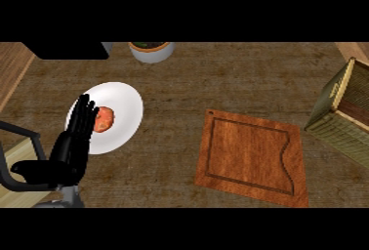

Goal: Pick the cupcake from the cutting board and place it in the basket

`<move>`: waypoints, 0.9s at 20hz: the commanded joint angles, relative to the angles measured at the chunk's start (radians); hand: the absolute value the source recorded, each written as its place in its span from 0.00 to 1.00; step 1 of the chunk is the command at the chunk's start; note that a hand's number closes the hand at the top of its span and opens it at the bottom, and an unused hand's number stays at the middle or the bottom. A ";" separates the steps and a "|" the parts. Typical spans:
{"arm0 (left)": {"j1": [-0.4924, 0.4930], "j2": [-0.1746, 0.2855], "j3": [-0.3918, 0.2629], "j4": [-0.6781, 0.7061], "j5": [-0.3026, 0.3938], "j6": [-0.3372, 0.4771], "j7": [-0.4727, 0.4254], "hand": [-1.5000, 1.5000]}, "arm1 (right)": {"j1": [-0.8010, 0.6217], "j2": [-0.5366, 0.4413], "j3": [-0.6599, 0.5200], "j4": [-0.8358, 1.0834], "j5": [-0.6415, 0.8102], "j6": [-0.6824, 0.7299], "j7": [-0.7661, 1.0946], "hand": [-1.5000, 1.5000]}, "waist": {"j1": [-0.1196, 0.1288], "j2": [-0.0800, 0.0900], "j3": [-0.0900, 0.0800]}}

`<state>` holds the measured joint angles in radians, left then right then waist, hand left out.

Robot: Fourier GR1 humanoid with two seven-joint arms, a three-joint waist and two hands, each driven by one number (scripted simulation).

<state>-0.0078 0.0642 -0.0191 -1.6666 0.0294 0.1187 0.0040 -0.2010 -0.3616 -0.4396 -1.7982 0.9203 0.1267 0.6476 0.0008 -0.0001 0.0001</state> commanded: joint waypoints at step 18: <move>0.053 0.004 0.028 -0.050 0.003 -0.027 0.002 0.50 | 0.053 0.011 -0.099 0.260 -0.119 -0.234 -0.222 0.00 | 0.004 0.000 0.000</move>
<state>0.0018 0.0545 -0.0072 -1.7036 0.0241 0.1068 0.0257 -0.1357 -0.3796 -0.5428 -1.6152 0.8077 -0.0165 0.4921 -0.0002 -0.0032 -0.0040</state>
